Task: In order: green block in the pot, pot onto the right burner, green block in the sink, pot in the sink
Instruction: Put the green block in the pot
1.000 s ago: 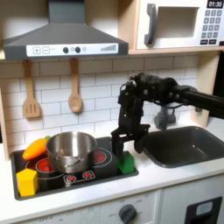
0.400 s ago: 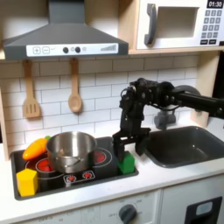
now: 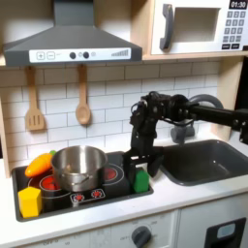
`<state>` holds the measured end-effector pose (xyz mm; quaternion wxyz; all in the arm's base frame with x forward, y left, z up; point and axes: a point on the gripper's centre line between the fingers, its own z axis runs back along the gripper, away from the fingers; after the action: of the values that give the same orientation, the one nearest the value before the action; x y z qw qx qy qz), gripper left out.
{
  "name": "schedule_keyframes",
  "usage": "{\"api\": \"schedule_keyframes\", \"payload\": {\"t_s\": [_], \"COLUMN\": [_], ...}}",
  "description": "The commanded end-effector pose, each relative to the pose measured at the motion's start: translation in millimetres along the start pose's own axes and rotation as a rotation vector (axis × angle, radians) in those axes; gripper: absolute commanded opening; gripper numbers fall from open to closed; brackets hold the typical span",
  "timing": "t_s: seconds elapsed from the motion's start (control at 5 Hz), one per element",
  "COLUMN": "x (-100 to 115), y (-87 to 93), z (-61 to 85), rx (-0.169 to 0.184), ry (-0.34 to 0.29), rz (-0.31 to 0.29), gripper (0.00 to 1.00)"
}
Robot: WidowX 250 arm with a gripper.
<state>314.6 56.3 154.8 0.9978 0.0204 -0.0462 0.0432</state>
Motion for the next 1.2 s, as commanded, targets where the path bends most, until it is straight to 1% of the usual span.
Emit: {"api": "schedule_keyframes", "payload": {"t_s": [0.0, 0.2, 0.4, 0.6, 0.8, 1.0], "x": [-4, -8, -10, -9, -9, -11], "y": [1.3, 1.0, 0.0, -0.1, -1.8, -1.8], "z": [-7.7, -9.2, -11.1, -7.6, 4.0, 10.0], "rx": [-0.001, -0.008, 0.001, -0.008, -0.032, -0.036], "ry": [0.027, 0.035, 0.043, 0.035, 0.020, 0.038], "rz": [-0.005, -0.018, -0.022, -0.020, -0.008, -0.006], "gripper": [1.00, 0.00, 0.00, 0.00, 0.00, 0.00]}}
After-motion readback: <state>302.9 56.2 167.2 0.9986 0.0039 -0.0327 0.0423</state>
